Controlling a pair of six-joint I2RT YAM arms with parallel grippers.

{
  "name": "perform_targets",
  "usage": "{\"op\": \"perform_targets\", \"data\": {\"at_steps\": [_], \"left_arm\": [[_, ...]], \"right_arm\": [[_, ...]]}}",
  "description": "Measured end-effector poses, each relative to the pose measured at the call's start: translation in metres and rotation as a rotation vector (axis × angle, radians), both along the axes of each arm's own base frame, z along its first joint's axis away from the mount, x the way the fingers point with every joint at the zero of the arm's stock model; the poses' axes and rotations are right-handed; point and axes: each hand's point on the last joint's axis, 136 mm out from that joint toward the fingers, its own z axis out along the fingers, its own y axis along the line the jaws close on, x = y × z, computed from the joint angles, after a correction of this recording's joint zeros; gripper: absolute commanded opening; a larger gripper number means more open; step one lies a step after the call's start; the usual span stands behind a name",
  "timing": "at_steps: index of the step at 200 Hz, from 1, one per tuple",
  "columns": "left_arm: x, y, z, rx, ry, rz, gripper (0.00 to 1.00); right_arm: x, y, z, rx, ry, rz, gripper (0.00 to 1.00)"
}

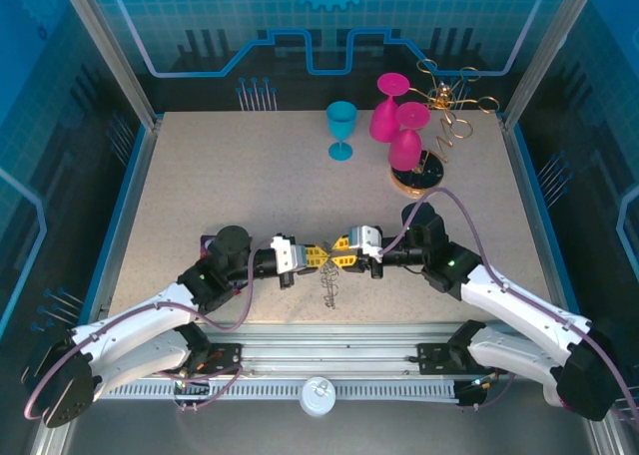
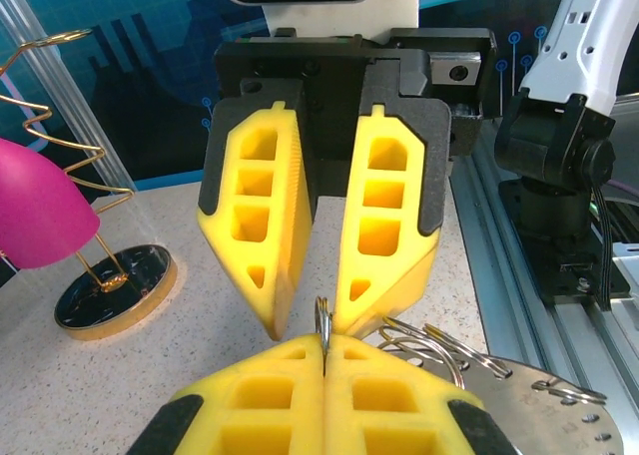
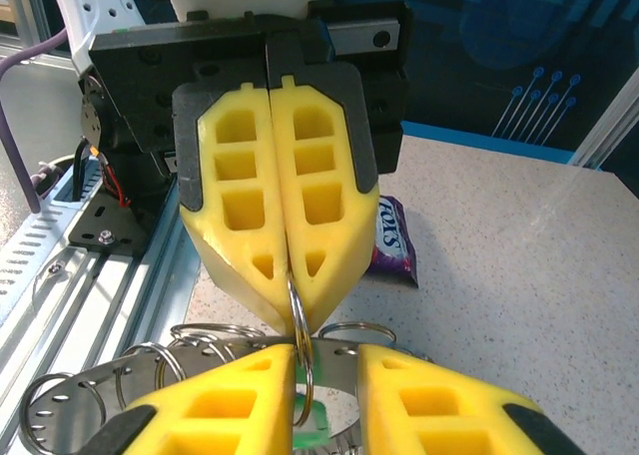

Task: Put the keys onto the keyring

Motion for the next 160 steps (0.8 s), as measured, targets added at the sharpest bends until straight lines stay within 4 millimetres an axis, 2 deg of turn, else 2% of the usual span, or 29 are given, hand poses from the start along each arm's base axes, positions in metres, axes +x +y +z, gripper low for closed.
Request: {"op": "perform_targets", "data": {"at_steps": [22, 45, 61, 73, 91, 136, 160], "left_arm": [[0.000, 0.000, 0.000, 0.001, 0.001, -0.002, 0.00], [0.002, 0.000, -0.002, 0.003, 0.004, 0.004, 0.00], [0.003, 0.000, -0.003, 0.005, 0.010, 0.007, 0.00], [0.005, 0.000, -0.003, 0.005, 0.007, 0.013, 0.17], [0.010, 0.002, -0.003, 0.007, 0.008, 0.049, 0.24], [0.031, 0.000, -0.001, 0.098, 0.037, 0.126, 0.17], [0.037, -0.001, -0.004, 0.149, 0.055, 0.139, 0.16]], "right_arm": [[-0.001, 0.002, -0.001, 0.006, 0.011, 0.016, 0.15], [-0.002, 0.005, -0.004, 0.004, 0.029, 0.030, 0.00], [-0.001, 0.005, -0.005, 0.001, 0.033, 0.026, 0.00], [0.000, 0.004, -0.005, -0.001, 0.030, 0.021, 0.00], [0.001, 0.003, -0.005, -0.019, 0.026, 0.010, 0.00], [0.015, -0.002, 0.001, -0.134, -0.020, -0.053, 0.00], [0.021, -0.003, 0.000, -0.210, -0.048, -0.074, 0.00]]}}
